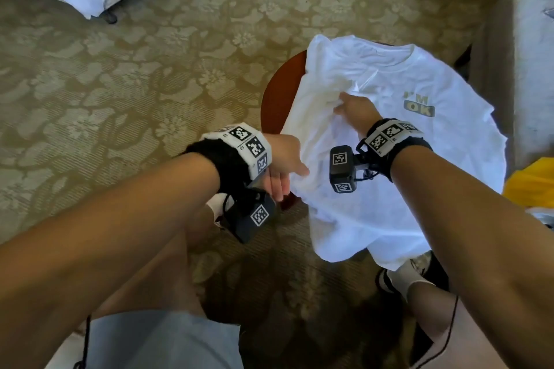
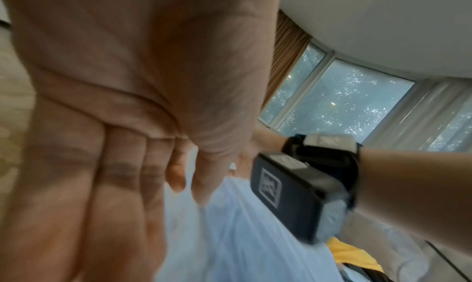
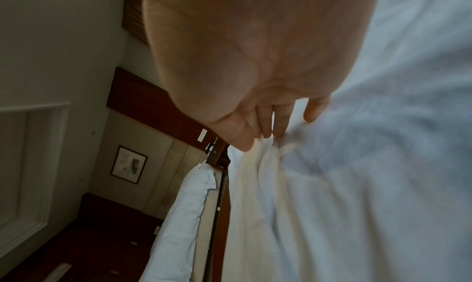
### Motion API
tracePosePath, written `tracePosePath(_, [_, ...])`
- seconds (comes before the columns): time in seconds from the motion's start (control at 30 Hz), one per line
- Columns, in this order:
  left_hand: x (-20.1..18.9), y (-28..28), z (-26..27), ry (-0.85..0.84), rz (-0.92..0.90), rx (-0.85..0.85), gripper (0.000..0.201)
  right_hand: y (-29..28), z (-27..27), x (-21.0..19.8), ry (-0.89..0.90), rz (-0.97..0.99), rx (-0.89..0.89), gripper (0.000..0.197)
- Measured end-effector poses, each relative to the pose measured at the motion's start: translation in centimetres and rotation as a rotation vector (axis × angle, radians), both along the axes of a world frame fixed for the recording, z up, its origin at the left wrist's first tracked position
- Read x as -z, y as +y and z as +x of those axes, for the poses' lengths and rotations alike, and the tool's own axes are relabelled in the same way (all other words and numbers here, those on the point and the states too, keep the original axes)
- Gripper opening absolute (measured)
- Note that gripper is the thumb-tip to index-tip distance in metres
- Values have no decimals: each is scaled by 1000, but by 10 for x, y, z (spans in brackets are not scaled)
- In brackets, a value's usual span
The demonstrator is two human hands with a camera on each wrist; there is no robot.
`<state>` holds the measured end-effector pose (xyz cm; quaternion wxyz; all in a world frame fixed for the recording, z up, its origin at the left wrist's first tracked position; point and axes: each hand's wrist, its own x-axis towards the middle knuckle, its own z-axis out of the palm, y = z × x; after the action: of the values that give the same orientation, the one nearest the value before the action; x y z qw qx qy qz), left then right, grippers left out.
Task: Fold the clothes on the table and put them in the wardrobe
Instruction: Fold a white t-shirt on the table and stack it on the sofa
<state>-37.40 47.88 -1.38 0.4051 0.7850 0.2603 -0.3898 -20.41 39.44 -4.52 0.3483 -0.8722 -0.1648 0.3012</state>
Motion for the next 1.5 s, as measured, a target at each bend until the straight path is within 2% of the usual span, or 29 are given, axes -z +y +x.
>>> tracePosePath(0.07, [-9,19,18,-102,62,-74,35,-3,6,0,6,135,110,37])
tracePosePath(0.17, [-28,41,45,-168,125,-153,33,-4,11,4,163,384,357,9])
tracePosePath(0.23, [-30,58,64,-227,150,-219,28,-3,17,7,235,483,464,13])
tracePosePath(0.33, [-19,82,93,-377,224,-295,28,-1,32,9,203,486,529,20])
tracePosePath(0.43, [-4,96,124,-452,264,-367,24,2,53,12,195,478,555,22])
tracePosePath(0.6, [14,114,184,-505,123,-596,24,13,88,21,145,356,461,35])
tracePosePath(0.67, [18,118,207,-507,163,-550,31,18,101,24,106,261,421,32])
tracePosePath(0.73, [22,123,226,-477,320,-394,41,22,111,25,70,172,368,24])
tracePosePath(0.8, [24,126,239,-510,422,-315,32,24,117,21,47,208,380,26])
tracePosePath(0.87, [29,134,249,-589,515,-320,35,23,128,18,6,255,432,33])
tracePosePath(0.93, [35,143,253,-621,602,-308,39,19,138,13,0,222,451,33])
tracePosePath(1.07, [48,147,249,-552,671,-267,46,-1,144,12,83,93,386,30])
tracePosePath(1.2, [37,124,255,-545,715,-277,36,-43,144,11,-10,134,614,24])
tracePosePath(1.3, [24,90,269,-652,804,-162,40,-95,148,6,-168,-8,760,19])
tracePosePath(1.33, [18,73,274,-681,788,-111,38,-113,149,6,-198,-42,815,18])
tracePosePath(1.4, [8,32,285,-720,688,-13,28,-150,150,9,-204,-132,933,36])
tracePosePath(1.5, [2,-35,298,-708,429,157,16,-200,152,23,-90,-246,1048,52])
